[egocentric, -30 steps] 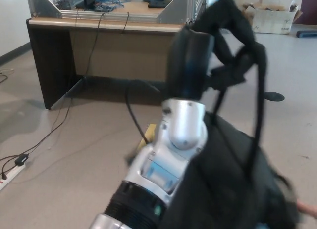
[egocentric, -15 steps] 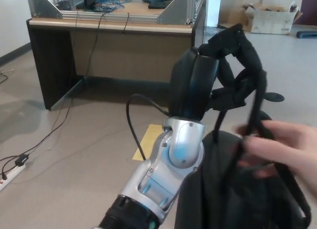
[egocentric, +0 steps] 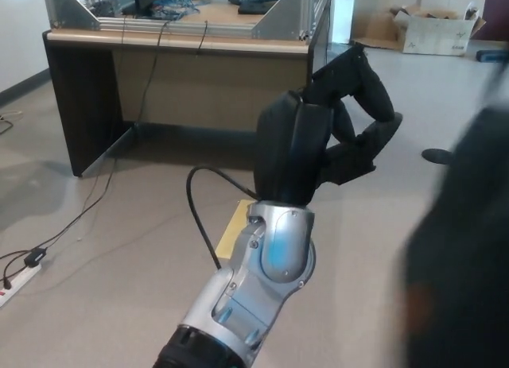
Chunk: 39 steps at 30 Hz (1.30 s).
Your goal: A person hands over a black lunchbag to the robot and the robot uses its left hand to grab the strips of the lunchbag, the gives it back to the person.
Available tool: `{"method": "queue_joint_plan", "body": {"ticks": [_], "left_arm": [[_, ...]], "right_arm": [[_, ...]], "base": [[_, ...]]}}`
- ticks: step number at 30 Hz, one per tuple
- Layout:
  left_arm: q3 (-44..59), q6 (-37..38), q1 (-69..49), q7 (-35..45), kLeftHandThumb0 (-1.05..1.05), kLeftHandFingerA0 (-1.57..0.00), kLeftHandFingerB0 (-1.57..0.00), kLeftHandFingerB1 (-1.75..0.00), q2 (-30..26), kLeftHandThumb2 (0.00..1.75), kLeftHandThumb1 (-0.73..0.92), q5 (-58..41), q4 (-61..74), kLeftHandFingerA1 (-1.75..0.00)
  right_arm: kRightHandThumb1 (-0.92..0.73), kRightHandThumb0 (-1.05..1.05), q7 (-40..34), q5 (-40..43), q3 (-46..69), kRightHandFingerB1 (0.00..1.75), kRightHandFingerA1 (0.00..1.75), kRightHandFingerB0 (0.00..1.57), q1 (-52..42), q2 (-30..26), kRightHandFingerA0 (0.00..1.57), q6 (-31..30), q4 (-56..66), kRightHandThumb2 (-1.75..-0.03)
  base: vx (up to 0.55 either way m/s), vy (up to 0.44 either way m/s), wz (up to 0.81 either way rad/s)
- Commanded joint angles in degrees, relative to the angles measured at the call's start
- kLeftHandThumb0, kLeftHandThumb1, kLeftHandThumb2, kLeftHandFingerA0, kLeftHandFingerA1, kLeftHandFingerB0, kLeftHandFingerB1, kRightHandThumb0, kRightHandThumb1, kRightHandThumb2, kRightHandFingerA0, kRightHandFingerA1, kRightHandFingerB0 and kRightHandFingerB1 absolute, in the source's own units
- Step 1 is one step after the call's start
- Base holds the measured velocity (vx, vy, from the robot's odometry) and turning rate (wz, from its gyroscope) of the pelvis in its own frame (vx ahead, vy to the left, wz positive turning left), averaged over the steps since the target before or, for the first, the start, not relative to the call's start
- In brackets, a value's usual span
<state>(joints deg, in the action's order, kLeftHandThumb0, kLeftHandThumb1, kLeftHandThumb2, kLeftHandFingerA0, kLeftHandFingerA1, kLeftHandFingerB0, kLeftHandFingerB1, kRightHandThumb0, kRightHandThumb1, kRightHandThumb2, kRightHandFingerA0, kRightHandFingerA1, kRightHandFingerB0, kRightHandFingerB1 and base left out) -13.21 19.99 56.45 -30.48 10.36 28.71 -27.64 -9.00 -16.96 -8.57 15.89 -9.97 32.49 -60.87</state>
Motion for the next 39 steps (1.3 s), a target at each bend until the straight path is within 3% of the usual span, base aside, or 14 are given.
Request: {"method": "queue_joint_plan", "body": {"ticks": [1, 2, 4, 5, 20, 21, 23, 24, 25, 32, 33, 34, 38, 39], "left_arm": [[-0.74, -1.92, -2.72, 2.17, -0.46, -0.77, -0.62, -0.89, -1.54, 0.86, 0.47, 0.85, 3.29, -1.09], [-0.86, -1.73, -3.68, 4.26, -0.46, -0.77, -0.62, -0.89, -1.54, 0.86, 0.47, -0.63, 4.45, -1.09], [-1.99, -4.14, -5.42, 8.27, -0.79, -0.21, -0.22, -0.28, -2.26, 0.57, 0.51, -0.92, 7.63, -0.29], [-3.12, -7.81, -6.96, 10.62, -1.03, 0.0, 0.0, -0.04, -3.37, 0.68, 0.57, 1.34, 11.35, 0.0], [8.06, -9.53, -29.26, 27.54, -0.98, 0.0, 0.0, 0.0, -23.35, 0.61, 0.57, -9.37, 38.82, 0.0], [9.91, -7.26, -32.52, 28.97, -0.85, 0.0, 0.0, 0.0, -25.1, 0.86, 0.46, -13.13, 39.3, 0.0], [11.24, -4.94, -34.94, 29.45, -0.84, 0.0, 0.0, 0.0, -26.46, 0.85, 0.46, -15.2, 38.9, 0.0], [12.4, -4.6, -36.88, 29.32, -0.9, 0.0, 0.0, 0.0, -27.0, 0.58, 0.53, -15.87, 38.98, 0.0], [14.78, -1.55, -41.4, 29.56, -0.82, 0.0, 0.0, 0.0, -28.61, 0.82, 0.44, -17.93, 37.52, 0.0], [20.59, 7.56, -54.54, 31.84, -0.76, 0.0, 0.0, -0.01, -30.91, 0.79, 0.43, -24.39, 28.5, 0.0], [21.41, 6.57, -56.77, 32.65, -0.76, 0.0, 0.0, 0.0, -30.66, 0.56, 0.5, -25.58, 27.75, 0.0], [22.53, 10.63, -59.39, 29.05, -0.78, 0.0, 0.0, 0.0, -30.59, 0.82, 0.45, -22.45, 23.17, -0.01], [24.52, 16.77, -63.36, 25.47, -0.77, 0.0, 0.0, -0.02, -31.78, 0.83, 0.46, -18.71, 12.67, -0.04], [24.84, 18.47, -63.79, 23.71, -0.69, 0.0, 0.0, -0.12, -32.15, 0.82, 0.41, -17.19, 8.59, -0.14]], "right_arm": [[-0.76, -0.54, -0.48, -0.1, -0.08, 0.44, 0.42, 0.57, -0.88, -0.04, 0.41, -0.7, -0.43, -0.63], [-0.76, -0.54, -0.39, -0.17, -0.18, 0.44, 0.42, 0.57, -1.2, -0.02, 0.41, -0.83, -0.38, -0.63], [-0.74, -0.56, 0.03, 0.28, 0.09, 0.45, 0.42, 0.56, -1.72, 0.03, 0.39, -0.43, -0.51, -0.62], [-0.75, -0.54, -0.19, -0.17, -0.24, 0.44, 0.42, 0.55, -2.1, -0.11, 0.4, -0.24, -0.39, -0.62], [-0.73, -0.51, 0.62, 0.54, 0.65, 0.46, 0.42, 0.57, -2.96, -0.32, 0.41, -0.27, 0.13, -0.61], [-0.74, -0.51, 0.28, 0.56, 0.86, 0.45, 0.42, 0.58, -3.11, -0.35, 0.41, -0.43, 0.19, -0.61], [-0.74, -0.51, 0.4, 0.8, 1.21, 0.45, 0.42, 0.57, -3.08, -0.52, 0.41, -0.33, 0.0, -0.61], [-0.74, -0.5, 0.36, 0.93, 1.41, 0.45, 0.42, 0.57, -2.96, -0.6, 0.42, -0.16, -0.17, -0.62], [-0.74, -0.51, -0.45, 0.36, 1.33, 0.45, 0.42, 0.56, -2.77, -0.92, 0.43, -0.68, -0.02, -0.62], [-0.74, -0.52, -1.02, 0.64, 2.14, 0.45, 0.43, 0.56, -3.14, -1.47, 0.41, -0.38, 0.4, -0.61], [-0.74, -0.52, -1.28, 0.58, 2.23, 0.45, 0.43, 0.56, -3.34, -1.49, 0.42, -0.14, 0.44, -0.61], [-0.74, -0.53, -1.46, 0.53, 2.35, 0.45, 0.44, 0.55, -3.42, -1.67, 0.42, 0.29, 0.36, -0.62], [-0.74, -0.53, -1.52, 0.39, 2.51, 0.44, 0.46, 0.51, -3.53, -1.79, 0.45, 0.65, 0.42, -0.62], [-0.58, -0.53, -1.39, 0.5, 2.67, 0.55, 0.59, 0.38, -3.3, -1.82, 0.4, 0.4, 0.2, -0.99]], "base": [[0.0, 0.0, 0.0], [0.0, 0.0, 0.0], [0.0, 0.0, 0.0], [0.0, 0.0, 0.0], [0.0, 0.0, 0.0], [0.0, 0.0, 0.0], [0.0, 0.0, 0.0], [0.0, 0.0, 0.0], [0.0, 0.0, 0.0], [0.0, 0.0, 0.0], [0.0, 0.0, 0.0], [0.0, 0.0, 0.0], [0.0, 0.0, 0.0], [0.0, 0.0, 0.0]]}}
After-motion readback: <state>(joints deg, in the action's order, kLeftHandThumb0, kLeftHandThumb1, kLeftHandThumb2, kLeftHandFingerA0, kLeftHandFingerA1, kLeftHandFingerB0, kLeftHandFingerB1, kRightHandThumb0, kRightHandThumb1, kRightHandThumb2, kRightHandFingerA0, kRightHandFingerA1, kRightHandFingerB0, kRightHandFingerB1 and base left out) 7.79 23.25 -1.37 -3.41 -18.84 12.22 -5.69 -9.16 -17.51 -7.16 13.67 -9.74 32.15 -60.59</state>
